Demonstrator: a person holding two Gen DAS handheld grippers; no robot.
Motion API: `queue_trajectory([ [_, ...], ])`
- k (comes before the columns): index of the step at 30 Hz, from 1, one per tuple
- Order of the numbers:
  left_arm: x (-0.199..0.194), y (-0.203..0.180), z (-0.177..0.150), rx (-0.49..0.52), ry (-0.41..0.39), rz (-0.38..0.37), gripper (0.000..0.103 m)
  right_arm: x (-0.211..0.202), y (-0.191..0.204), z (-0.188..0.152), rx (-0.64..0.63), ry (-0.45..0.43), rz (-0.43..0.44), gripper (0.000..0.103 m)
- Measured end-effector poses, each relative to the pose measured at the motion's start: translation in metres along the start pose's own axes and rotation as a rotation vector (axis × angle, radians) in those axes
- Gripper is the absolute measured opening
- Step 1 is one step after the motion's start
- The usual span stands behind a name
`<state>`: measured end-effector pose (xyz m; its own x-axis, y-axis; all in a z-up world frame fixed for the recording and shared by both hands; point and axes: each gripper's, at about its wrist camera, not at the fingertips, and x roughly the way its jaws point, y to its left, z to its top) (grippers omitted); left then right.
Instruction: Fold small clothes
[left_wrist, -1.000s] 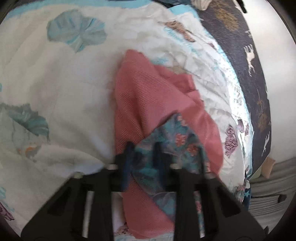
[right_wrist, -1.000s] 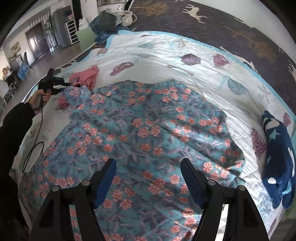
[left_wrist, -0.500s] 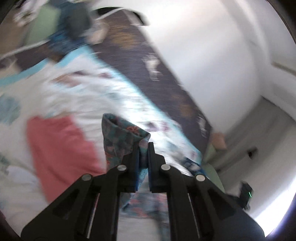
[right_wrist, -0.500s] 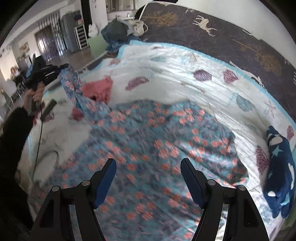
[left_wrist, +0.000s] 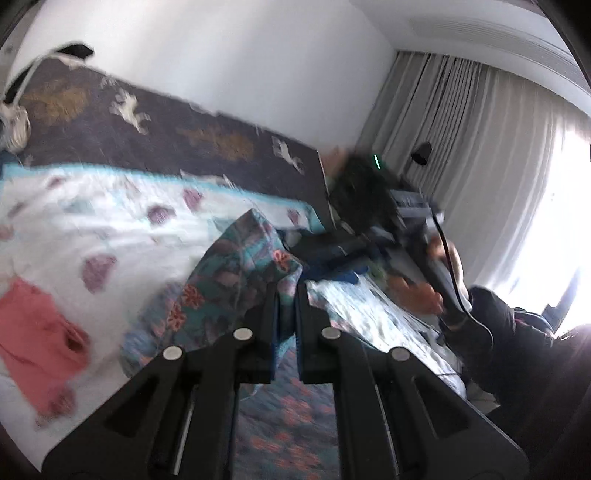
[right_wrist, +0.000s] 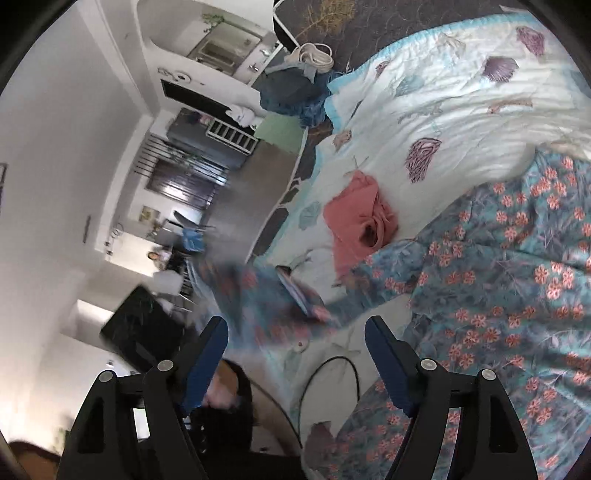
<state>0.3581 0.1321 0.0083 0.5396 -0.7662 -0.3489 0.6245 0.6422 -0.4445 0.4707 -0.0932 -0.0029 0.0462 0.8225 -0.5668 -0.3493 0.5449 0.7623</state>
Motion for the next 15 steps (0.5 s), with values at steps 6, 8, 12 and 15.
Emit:
queue_trajectory([
  [6,0.035,-0.007,-0.015,-0.032,0.100,-0.043,0.009,0.027,0.014,-0.014,0.011,0.134,-0.068,0.046],
  [8,0.039,-0.015,-0.015,-0.025,0.120,-0.045,0.009,0.029,0.017,-0.018,-0.030,0.120,-0.181,0.017],
  [12,0.043,-0.029,-0.005,0.018,0.112,-0.004,0.009,0.007,0.021,-0.018,-0.011,0.026,-0.207,0.004],
  [15,0.043,-0.038,0.016,0.043,0.085,0.015,0.009,-0.015,0.039,-0.015,-0.053,-0.015,-0.207,0.004],
])
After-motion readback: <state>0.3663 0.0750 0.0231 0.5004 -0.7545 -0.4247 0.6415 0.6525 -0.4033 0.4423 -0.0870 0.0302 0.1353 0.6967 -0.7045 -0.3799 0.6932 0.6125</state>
